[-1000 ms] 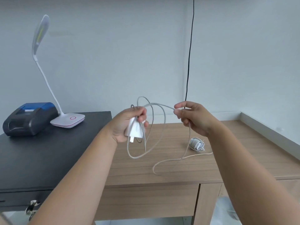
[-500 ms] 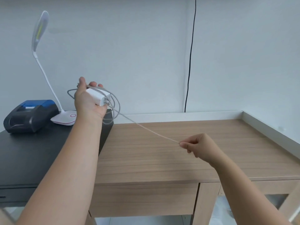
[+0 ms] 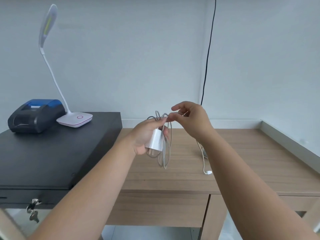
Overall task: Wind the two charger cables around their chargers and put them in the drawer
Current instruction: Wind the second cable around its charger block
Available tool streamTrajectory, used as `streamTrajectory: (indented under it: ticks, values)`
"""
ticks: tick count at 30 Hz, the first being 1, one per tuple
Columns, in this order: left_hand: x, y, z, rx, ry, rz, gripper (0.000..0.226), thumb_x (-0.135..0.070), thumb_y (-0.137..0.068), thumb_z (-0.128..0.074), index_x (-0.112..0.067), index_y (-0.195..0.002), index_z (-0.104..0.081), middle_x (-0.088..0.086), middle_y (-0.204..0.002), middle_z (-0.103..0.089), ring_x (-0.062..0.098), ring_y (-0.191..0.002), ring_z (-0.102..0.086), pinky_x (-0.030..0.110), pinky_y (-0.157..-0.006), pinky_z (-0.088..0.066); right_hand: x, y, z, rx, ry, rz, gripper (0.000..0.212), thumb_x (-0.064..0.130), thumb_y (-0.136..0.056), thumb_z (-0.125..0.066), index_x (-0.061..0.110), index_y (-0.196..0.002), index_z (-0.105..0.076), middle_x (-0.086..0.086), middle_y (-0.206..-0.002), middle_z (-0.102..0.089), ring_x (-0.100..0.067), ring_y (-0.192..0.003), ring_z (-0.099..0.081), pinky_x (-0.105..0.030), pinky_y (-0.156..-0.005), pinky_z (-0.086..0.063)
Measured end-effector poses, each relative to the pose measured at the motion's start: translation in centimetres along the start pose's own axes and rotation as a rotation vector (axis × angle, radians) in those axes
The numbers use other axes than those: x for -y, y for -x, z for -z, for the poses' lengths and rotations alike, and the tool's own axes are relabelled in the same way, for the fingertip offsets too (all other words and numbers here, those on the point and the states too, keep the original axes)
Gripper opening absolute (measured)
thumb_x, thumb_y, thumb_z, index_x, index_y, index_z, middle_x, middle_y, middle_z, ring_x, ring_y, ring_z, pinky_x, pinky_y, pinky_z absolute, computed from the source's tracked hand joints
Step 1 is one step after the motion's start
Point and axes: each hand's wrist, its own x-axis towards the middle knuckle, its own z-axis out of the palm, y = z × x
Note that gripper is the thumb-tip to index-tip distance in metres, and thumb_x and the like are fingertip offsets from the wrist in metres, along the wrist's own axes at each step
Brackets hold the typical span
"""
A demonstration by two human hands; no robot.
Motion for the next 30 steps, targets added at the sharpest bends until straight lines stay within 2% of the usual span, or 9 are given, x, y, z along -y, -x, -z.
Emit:
streamTrajectory:
  ticks: [3, 6, 10, 14, 17, 22, 24, 26, 30]
  values:
    - [-0.3, 0.4, 0.3, 0.033, 0.031, 0.006, 0.023, -0.029, -0.097, -0.049, -0.014, -0.102, -0.065, -0.004, -0.061, -0.051, 0.016, -0.064, -0.058, 0.027, -0.057, -0.045, -1.9, -0.2, -0.1, -0.032, -0.124, -0.065, 0.019, 0.036, -0.079, -0.074, 0.027, -0.094, -0.068, 0.005, -0.076, -0.055, -0.010, -0.058, -0.049, -0.025, -0.058, -0.042]
    - [-0.5, 0.6, 0.9, 0.075, 0.166, -0.006, 0.017, -0.030, -0.091, -0.053, -0.015, -0.086, -0.060, -0.004, -0.059, -0.052, 0.017, -0.064, -0.057, 0.028, -0.065, -0.045, -4.7, 0.3, 0.0, 0.123, -0.356, -0.209, 0.022, 0.034, -0.083, -0.072, 0.026, -0.102, -0.068, 0.002, -0.088, -0.057, -0.011, -0.061, -0.052, -0.029, -0.061, -0.044]
    - [-1.0, 0.7, 2.0, 0.131, 0.343, -0.123, 0.018, -0.028, -0.091, -0.051, -0.017, -0.081, -0.060, -0.005, -0.059, -0.052, 0.017, -0.067, -0.056, 0.028, -0.065, -0.051, -8.7, 2.0, 0.0, 0.305, -0.184, -0.333, 0.019, 0.027, -0.088, -0.066, 0.018, -0.104, -0.068, 0.003, -0.085, -0.067, -0.013, -0.072, -0.056, -0.026, -0.068, -0.046]
    - [-3.0, 0.6, 3.0, 0.028, 0.476, -0.315, 0.020, -0.032, -0.090, -0.052, -0.021, -0.081, -0.065, -0.009, -0.061, -0.052, 0.014, -0.072, -0.053, 0.029, -0.070, -0.045, -10.7, 4.2, -0.5, 0.185, -0.264, -0.374, 0.026, 0.030, -0.095, -0.057, 0.009, -0.091, -0.071, 0.000, -0.055, -0.054, -0.021, -0.064, -0.055, -0.036, -0.072, -0.049]
    - [-3.7, 0.1, 3.1, -0.107, 0.529, -0.369, 0.022, -0.033, -0.096, -0.049, -0.021, -0.089, -0.067, -0.009, -0.063, -0.053, 0.013, -0.073, -0.053, 0.028, -0.072, -0.043, -10.0, 4.7, -1.3, 0.128, -0.315, -0.404, 0.027, 0.031, -0.099, -0.049, 0.016, -0.100, -0.070, 0.003, -0.054, -0.038, -0.017, -0.048, -0.042, -0.029, -0.051, -0.042]
    - [-1.8, -1.0, 1.4, -0.296, 0.273, -0.345, 0.020, -0.025, -0.101, -0.047, -0.015, -0.100, -0.064, -0.003, -0.059, -0.059, 0.013, -0.060, -0.058, 0.027, -0.060, -0.049, -7.9, 4.6, -2.8, 0.243, -0.118, -0.540, 0.019, 0.017, -0.097, -0.040, 0.021, -0.108, -0.055, -0.003, -0.065, -0.048, -0.014, -0.047, -0.036, -0.021, -0.041, -0.028]
    - [-0.2, -1.8, 0.9, -0.338, -0.019, -0.281, 0.022, -0.027, -0.101, -0.047, -0.017, -0.102, -0.066, -0.002, -0.063, -0.062, 0.013, -0.068, -0.060, 0.030, -0.068, -0.044, -7.4, 4.9, -3.7, 0.257, 0.005, -0.558, 0.013, 0.015, -0.093, -0.042, 0.016, -0.096, -0.054, -0.004, -0.073, -0.056, -0.014, -0.050, -0.042, -0.021, -0.041, -0.032]
    - [1.9, -2.6, 0.2, -0.350, -0.238, -0.194, 0.022, -0.029, -0.101, -0.048, -0.019, -0.103, -0.067, -0.003, -0.067, -0.064, 0.006, -0.079, -0.061, 0.020, -0.076, -0.038, -7.5, 5.4, -4.5, 0.314, 0.008, -0.590, 0.011, 0.011, -0.091, -0.045, 0.016, -0.090, -0.055, -0.008, -0.081, -0.058, -0.016, -0.054, -0.046, -0.025, -0.046, -0.038]
    - [5.8, -4.2, -1.3, -0.324, -0.355, -0.067, 0.020, -0.027, -0.099, -0.051, -0.017, -0.103, -0.068, 0.001, -0.072, -0.068, 0.008, -0.083, -0.061, 0.006, -0.061, -0.042, -8.6, 6.6, -5.1, 0.365, -0.194, -0.721, 0.028, -0.001, -0.090, -0.044, 0.005, -0.118, -0.048, -0.011, -0.068, -0.053, -0.017, -0.049, -0.047, -0.026, -0.047, -0.041]
